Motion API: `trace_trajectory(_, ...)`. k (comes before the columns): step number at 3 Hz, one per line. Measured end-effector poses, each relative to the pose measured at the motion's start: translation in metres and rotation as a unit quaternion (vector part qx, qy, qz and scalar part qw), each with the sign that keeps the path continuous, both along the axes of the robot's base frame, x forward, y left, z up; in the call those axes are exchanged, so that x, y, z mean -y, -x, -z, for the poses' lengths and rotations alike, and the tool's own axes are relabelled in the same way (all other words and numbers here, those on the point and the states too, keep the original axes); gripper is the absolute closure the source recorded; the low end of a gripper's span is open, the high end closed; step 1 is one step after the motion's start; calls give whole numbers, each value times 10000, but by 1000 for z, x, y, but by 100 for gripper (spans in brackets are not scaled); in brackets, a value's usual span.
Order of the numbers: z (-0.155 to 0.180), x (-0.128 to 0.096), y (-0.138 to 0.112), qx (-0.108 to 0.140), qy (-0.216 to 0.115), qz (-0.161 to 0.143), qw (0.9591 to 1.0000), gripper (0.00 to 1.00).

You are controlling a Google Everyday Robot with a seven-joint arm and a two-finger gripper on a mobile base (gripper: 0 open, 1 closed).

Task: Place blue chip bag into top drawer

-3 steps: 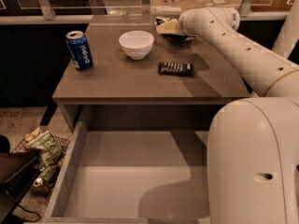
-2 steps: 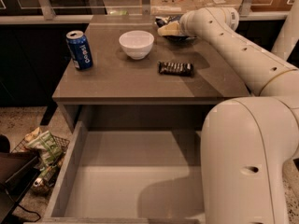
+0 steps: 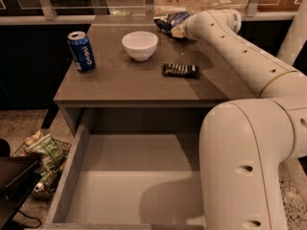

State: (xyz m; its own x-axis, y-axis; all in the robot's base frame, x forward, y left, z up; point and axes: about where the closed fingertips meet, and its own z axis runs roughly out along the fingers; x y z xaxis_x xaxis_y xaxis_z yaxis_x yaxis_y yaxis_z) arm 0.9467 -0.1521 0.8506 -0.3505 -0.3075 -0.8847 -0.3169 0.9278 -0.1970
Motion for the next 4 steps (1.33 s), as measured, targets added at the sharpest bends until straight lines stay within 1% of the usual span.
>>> trace_trajectory(2, 5, -4, -1, -27, 0, -20, 10000, 85)
trace_trajectory(3, 7, -5, -1, -41, 0, -30, 10000, 100)
trace_trajectory(4, 7, -5, -1, -42, 0, -30, 10000, 100)
